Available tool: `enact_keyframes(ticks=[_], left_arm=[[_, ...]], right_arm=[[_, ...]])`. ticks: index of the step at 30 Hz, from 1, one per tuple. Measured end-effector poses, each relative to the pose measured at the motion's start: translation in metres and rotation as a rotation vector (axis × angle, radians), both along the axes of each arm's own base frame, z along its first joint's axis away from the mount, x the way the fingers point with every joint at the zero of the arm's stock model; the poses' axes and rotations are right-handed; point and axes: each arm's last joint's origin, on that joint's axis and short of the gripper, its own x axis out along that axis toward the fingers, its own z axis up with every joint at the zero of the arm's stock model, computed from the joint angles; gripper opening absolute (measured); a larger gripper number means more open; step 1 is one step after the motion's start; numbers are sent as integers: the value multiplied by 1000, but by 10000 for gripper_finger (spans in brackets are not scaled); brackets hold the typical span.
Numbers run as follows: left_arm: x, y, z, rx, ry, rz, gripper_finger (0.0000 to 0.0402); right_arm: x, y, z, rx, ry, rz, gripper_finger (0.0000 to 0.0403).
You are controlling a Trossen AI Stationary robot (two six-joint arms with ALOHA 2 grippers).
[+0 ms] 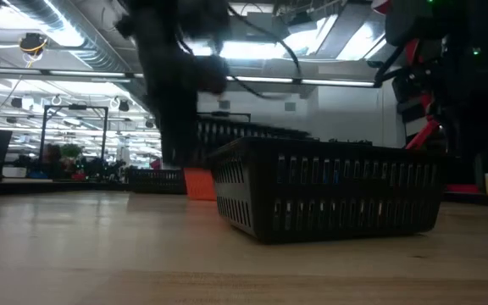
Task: Stack baskets by color
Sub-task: Stack the middle black basket on top of the top black basket
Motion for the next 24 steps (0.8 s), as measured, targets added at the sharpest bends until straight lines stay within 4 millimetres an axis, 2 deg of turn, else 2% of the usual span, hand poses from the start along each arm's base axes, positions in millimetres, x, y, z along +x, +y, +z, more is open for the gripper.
enact_keyframes(ticks=[5,9,11,15,20,24], left_arm=[[-39,12,56,118,-58,13,1],[-74,46,89,476,-37,118,0],[-89,67,100,633,18,104,0],[-109,109,103,765,165,21,0],[-128,162,85,743,344,75,0],[-136,192,75,734,361,108,0]], right_arm=[[1,0,0,1,-6,2,155],[1,0,0,0,-6,5,155],[1,0,0,1,-8,4,155],[2,0,0,4,-24,5,155],[4,1,0,7,-42,5,155],[6,1,1,9,-59,6,155]])
